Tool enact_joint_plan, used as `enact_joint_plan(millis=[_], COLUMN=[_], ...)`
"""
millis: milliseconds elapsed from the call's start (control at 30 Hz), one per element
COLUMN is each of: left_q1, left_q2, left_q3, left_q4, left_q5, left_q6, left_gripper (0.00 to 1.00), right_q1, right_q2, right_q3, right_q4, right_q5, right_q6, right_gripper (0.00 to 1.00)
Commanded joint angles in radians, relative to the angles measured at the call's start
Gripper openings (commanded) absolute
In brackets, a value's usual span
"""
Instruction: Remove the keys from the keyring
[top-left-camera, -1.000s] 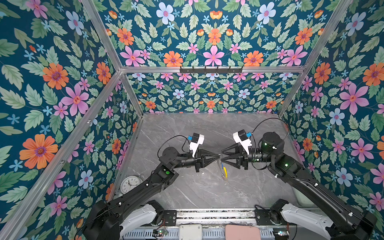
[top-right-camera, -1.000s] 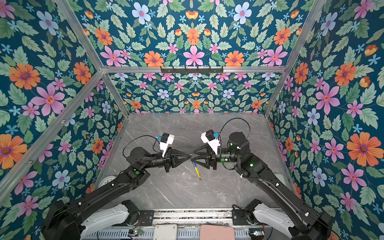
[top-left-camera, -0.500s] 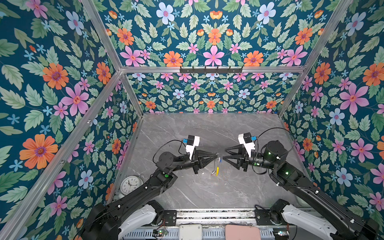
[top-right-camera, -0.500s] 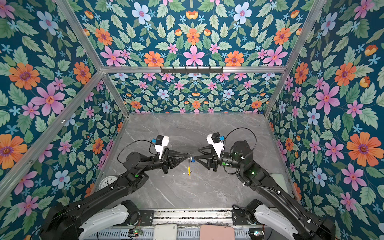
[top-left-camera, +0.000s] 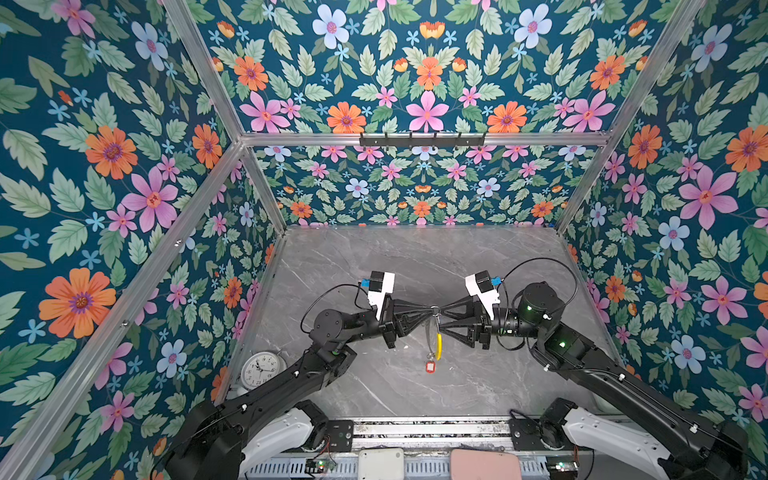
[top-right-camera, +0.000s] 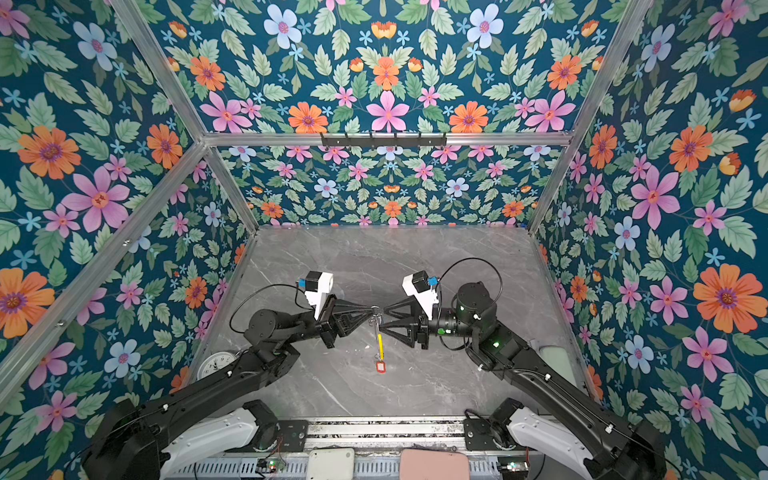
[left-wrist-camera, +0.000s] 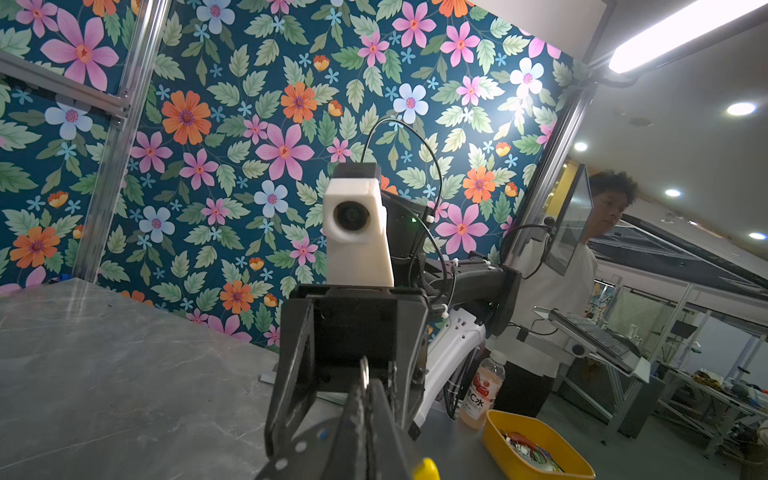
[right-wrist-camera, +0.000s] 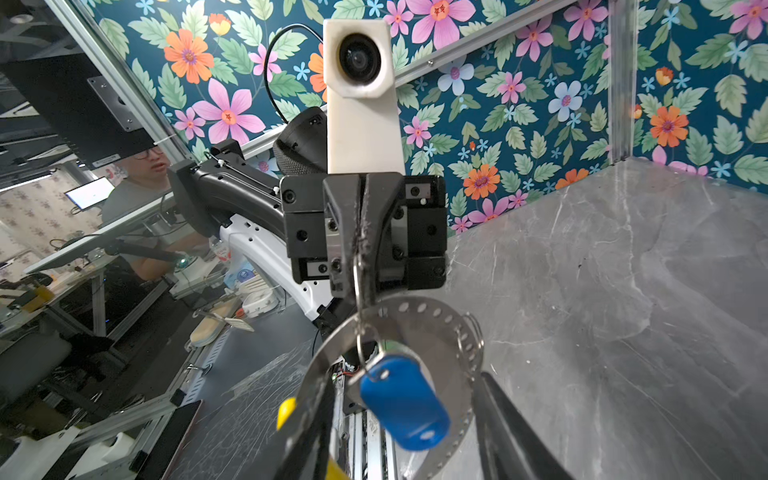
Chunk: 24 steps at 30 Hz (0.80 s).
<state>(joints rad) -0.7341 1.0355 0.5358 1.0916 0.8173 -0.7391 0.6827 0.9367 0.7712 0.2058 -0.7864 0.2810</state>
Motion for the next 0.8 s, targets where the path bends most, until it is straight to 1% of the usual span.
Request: enact_joint_plan(millis=[0,200,267,400,500,567,700,767], left_q1=[0.000,0.000,-0.001,-0.001,-0.001,-0.001,0.000,0.000], left_q2=[-0.001,0.008,0.009,0.012,0.011,0.012,0.011,0.010], left_q3=[0.001,-0.001,-0.003,-0.004,-0.005,-0.006,-0.004,-0.002], left_q4=[0.075,0.093,0.097,0.104,0.110,0.112,0.120,0.125], left_q5=[0.000,-0.001,-0.003,-0.003,-0.004,-0.009,-0.008,-0.003], left_q6=[-0.015,-0.023,-0.025,-0.028,-0.031,-0.031,-0.031,-0.031], left_gripper=[0.00,0.00,0.00,0.00,0.00,0.00,0.00,0.00], right_q1=[0.007,0.015,0.016,0.016,0.018,0.020,0.020,0.020], right_q2=[0.005,0.013,0.016,0.019,0.018,0.017,0.020,0.019], right_q3=[0.000,0.000,0.000,-0.003,-0.003,-0.003,-0.006,-0.006], right_q4=[0.041,0.043,0.043,0.041,0.040,0.038,0.035,0.030], right_q5=[-0.024,-0.028,-0.026,-0.025,-0.026,-0.027,-0.028,-0.031], right_q6=[0.003,0.003,0.002,0.001,-0.001,-0.003,-0.008,-0.011], right_gripper=[0.50,0.41,0.36,0.32,0.27,0.20,0.13,0.07])
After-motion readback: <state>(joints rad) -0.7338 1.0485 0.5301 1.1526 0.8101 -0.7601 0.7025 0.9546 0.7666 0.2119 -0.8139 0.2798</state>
